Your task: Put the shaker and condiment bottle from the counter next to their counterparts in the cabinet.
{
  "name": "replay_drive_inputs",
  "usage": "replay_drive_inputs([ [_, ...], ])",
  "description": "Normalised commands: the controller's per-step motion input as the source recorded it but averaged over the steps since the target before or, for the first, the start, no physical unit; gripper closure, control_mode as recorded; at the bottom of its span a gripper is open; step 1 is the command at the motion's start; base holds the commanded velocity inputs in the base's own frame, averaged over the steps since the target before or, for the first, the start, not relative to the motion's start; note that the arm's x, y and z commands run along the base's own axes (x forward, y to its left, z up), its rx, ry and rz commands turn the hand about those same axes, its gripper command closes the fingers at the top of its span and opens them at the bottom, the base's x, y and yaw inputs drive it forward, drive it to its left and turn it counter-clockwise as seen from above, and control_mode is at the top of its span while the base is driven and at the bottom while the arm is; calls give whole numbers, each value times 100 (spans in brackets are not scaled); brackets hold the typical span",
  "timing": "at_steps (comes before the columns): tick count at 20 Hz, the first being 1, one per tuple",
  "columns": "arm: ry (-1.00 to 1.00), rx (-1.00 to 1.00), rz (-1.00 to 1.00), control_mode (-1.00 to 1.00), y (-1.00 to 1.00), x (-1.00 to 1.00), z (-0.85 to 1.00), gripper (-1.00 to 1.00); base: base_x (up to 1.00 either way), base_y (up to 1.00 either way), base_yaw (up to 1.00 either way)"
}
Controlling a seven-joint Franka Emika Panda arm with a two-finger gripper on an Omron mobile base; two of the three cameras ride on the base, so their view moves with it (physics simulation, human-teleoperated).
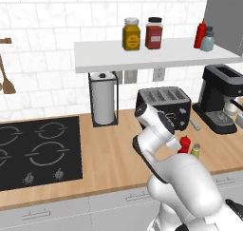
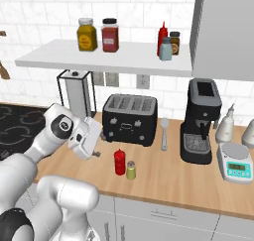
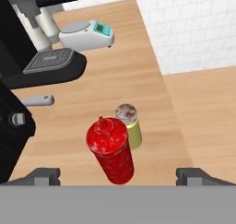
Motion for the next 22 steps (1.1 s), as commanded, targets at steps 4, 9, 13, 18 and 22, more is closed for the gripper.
replay_drive_inputs([
  [4, 0, 0, 0, -100, -16, 0, -11, -100, 0, 0, 0],
  [9, 0, 0, 0, -100, -14, 0, -11, -100, 0, 0, 0],
  [13, 0, 0, 0, -100, -12, 0, -13, -100, 0, 0, 0],
  [18, 0, 0, 0, -100, -11, 0, -14, -100, 0, 0, 0],
  [22, 0, 0, 0, -100, -14, 0, -17, -100, 0, 0, 0],
])
